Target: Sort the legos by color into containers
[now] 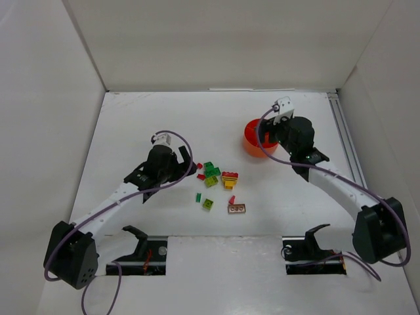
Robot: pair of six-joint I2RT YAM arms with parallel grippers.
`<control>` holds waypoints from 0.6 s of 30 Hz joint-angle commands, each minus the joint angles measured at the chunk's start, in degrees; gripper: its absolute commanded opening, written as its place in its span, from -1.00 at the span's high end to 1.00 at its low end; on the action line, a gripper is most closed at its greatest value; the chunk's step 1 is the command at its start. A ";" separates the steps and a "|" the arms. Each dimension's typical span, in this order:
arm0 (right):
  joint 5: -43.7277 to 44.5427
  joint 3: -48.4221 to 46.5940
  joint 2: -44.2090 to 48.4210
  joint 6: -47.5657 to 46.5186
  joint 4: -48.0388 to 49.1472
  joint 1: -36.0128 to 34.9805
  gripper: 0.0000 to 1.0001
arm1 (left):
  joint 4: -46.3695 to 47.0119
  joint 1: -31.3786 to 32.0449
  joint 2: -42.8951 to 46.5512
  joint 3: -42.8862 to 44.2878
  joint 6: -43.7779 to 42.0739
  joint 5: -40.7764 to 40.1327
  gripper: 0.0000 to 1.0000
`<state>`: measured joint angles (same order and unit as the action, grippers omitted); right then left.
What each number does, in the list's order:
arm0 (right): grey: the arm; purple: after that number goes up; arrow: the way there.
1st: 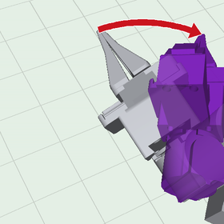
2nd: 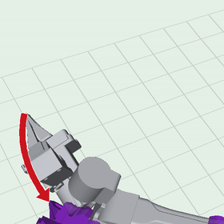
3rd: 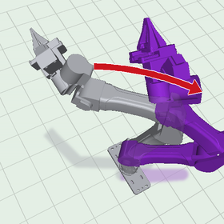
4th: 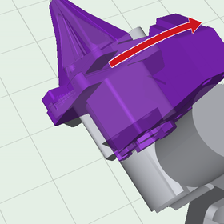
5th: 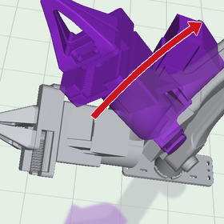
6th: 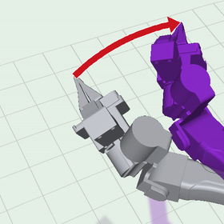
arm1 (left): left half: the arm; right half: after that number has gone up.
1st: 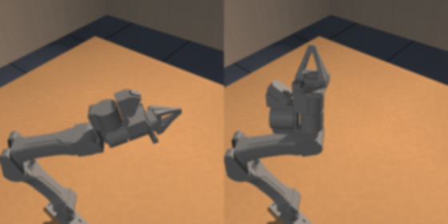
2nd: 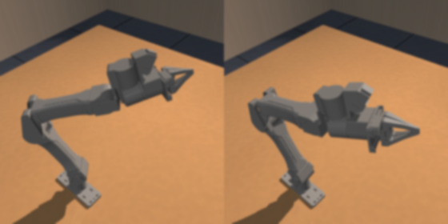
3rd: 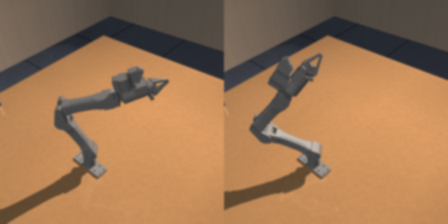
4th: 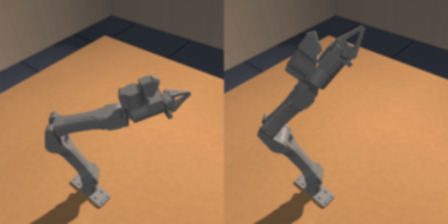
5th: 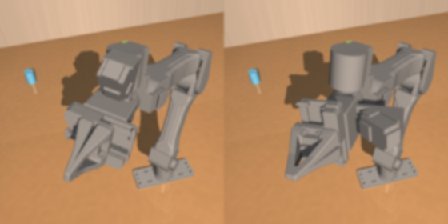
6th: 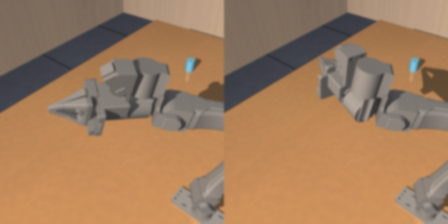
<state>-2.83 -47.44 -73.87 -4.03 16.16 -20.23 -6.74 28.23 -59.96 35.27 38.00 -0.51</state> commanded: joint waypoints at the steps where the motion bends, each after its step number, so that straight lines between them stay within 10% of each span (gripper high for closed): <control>1: 3.17 -0.37 4.50 3.32 -12.33 -5.25 -0.67 | 2.00 0.78 -1.29 -0.37 -0.64 2.88 -1.00; 18: -0.52 2.89 4.45 6.32 -45.78 -33.64 -0.62 | 2.00 0.78 -4.37 -1.96 1.73 6.67 -1.00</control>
<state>-3.14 -42.48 -66.92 1.56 -24.51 -50.57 -5.37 28.80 -64.45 32.32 38.92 5.28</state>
